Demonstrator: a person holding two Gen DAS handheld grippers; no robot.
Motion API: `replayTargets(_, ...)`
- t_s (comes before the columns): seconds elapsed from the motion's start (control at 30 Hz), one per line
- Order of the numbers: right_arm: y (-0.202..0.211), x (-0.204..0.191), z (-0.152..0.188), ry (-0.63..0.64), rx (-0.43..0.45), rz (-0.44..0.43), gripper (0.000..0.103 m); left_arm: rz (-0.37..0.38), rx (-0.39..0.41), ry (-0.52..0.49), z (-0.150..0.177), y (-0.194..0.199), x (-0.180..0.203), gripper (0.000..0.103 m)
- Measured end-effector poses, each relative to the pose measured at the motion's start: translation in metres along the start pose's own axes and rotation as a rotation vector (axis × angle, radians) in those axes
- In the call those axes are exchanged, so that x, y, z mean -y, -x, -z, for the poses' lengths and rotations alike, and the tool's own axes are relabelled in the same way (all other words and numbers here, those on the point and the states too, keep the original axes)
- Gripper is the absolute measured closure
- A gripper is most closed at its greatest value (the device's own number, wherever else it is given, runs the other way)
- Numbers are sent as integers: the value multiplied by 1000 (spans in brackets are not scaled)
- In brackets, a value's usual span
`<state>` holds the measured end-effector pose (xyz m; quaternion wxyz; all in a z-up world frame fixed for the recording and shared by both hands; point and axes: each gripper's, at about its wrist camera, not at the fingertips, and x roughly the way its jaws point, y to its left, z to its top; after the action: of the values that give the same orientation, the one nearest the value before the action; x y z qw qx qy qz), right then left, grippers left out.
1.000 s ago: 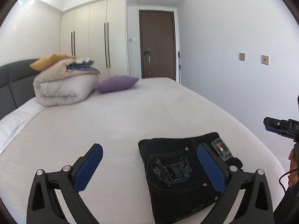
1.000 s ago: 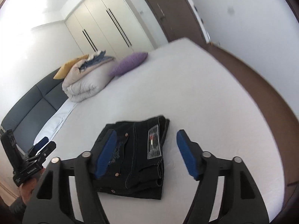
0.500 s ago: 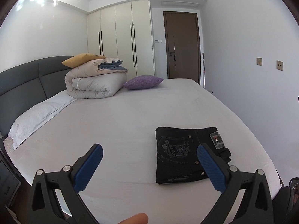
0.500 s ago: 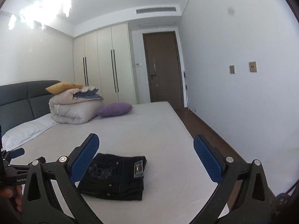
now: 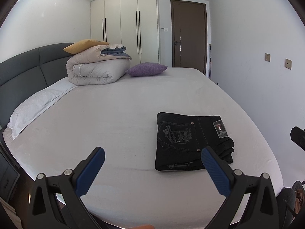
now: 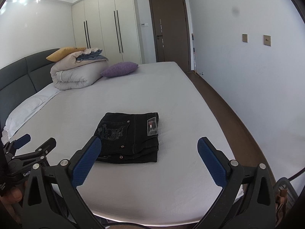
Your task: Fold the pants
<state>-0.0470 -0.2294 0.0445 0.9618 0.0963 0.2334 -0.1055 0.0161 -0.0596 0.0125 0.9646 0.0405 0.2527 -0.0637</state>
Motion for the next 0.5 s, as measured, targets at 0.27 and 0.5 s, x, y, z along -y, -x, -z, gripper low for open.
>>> replayTargets(0.27,-29,-1,7,8,-57,-11,0,5,-57,13,9,-21,-2,0)
replayTargets(0.5,-53,-3,14,21,-98,-25,0,6,-86,10,13,-33,-1,0)
